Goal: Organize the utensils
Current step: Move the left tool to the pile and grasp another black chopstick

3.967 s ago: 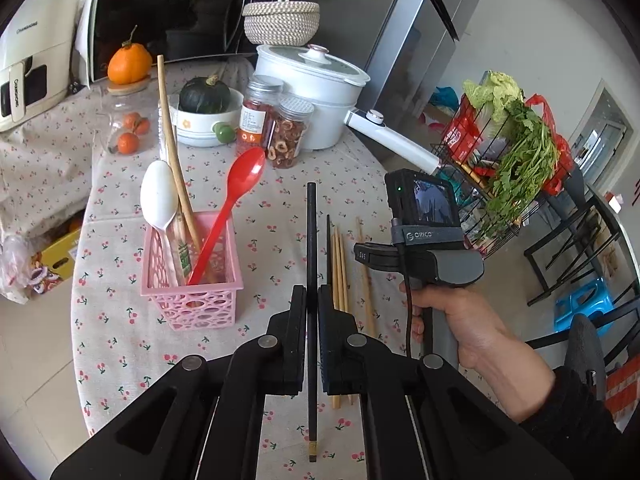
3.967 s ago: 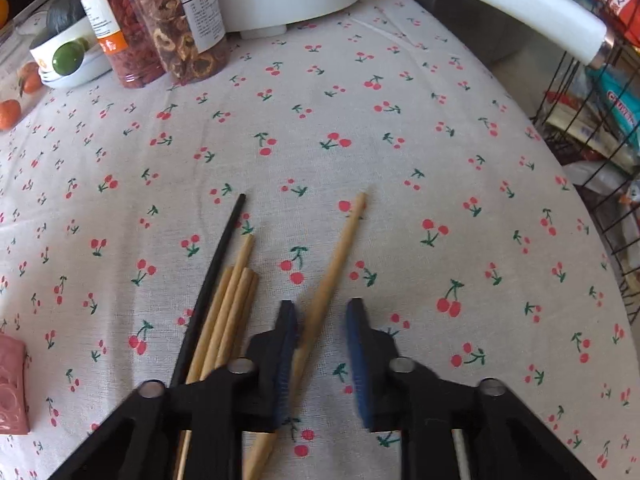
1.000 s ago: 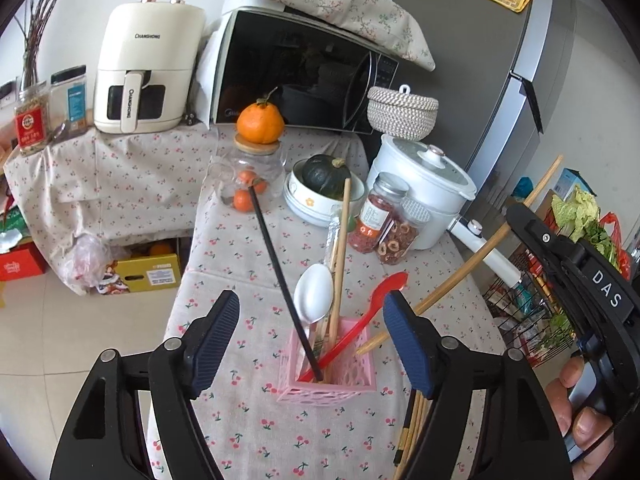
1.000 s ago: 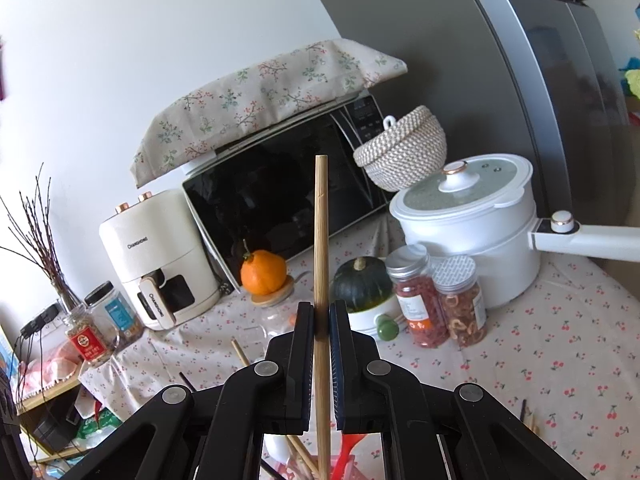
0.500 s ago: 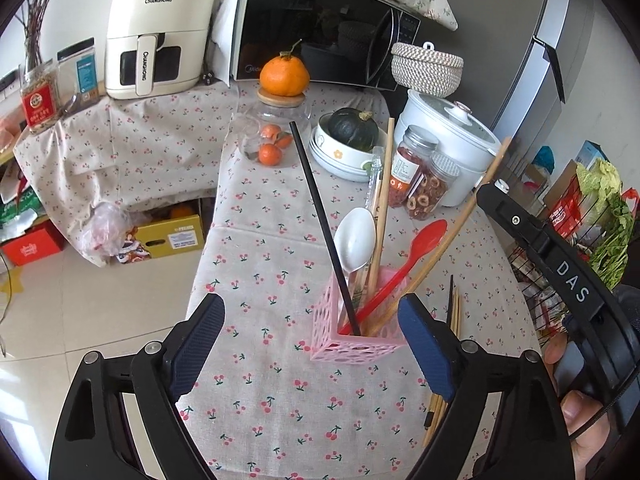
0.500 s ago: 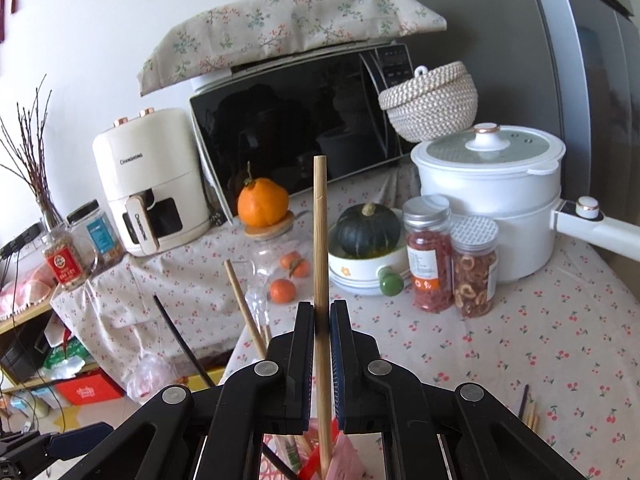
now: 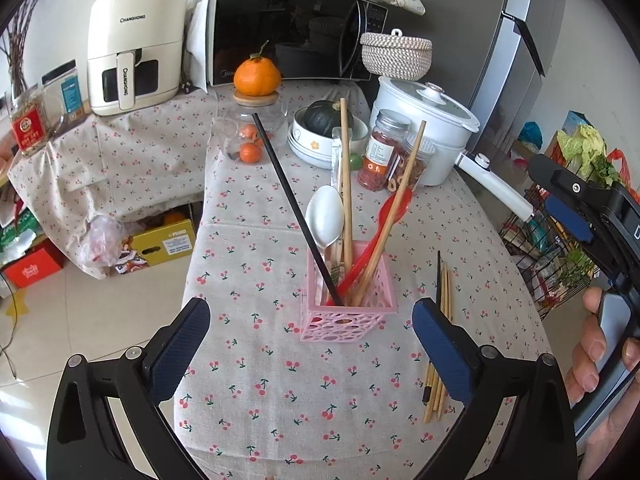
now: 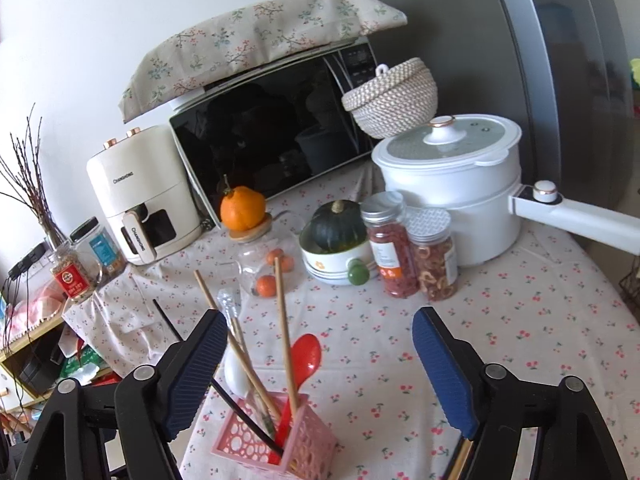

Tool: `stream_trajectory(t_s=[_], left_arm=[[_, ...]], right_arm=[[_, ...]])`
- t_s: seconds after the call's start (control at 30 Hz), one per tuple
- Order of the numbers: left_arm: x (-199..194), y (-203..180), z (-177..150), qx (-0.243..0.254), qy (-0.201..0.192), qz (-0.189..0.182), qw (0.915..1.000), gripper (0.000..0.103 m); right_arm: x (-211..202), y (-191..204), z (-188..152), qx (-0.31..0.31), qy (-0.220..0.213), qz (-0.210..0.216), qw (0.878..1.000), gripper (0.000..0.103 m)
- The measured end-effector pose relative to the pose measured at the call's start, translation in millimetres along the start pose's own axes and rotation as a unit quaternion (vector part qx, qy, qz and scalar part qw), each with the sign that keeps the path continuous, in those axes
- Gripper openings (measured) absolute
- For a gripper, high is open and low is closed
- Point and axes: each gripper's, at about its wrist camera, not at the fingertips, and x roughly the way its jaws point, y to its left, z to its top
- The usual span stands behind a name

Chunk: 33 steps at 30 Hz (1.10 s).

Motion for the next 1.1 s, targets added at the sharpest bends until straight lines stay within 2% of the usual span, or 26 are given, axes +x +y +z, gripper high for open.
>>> stream_trajectory(t_s=[0.37, 0.67, 0.77, 0.83, 0.93, 1.1], left_arm=[[-10.3, -36.5, -15.4, 0.051, -0.012, 0.004, 0.9986, 0.103], [-5.5, -72.9, -30.1, 0.080, -0.018, -0.005, 0.9966, 0.103], [6.0, -91.3, -35.4, 0.088, 0.000, -0.024, 0.9958, 0.103], [15.2, -104.3, -36.5, 0.092, 0.013, -0.030, 0.9952, 0.103], [34.9, -126.1, -36.9, 0.114, 0.038, -0.011, 0.9926, 0.103], [76.2, -158.9, -36.4, 0.148, 0.079, 0.018, 0.9857, 0.103]], right_arm=[[-41.8, -46.3, -2.2, -0.006, 0.016, -0.081, 0.997, 0.103], [-50.8, -80.8, -22.6, -0.045, 0.083, -0.133, 0.987, 0.103], [-51.9, -98.7, -26.9, -0.041, 0.109, -0.146, 0.982, 0.103], [-50.9, -112.9, -27.6, -0.021, 0.132, -0.138, 0.981, 0.103], [-49.5, -131.0, -28.7, 0.009, 0.151, -0.135, 0.979, 0.103], [-37.7, -153.7, -34.0, 0.022, 0.183, -0.149, 0.971, 0.103]])
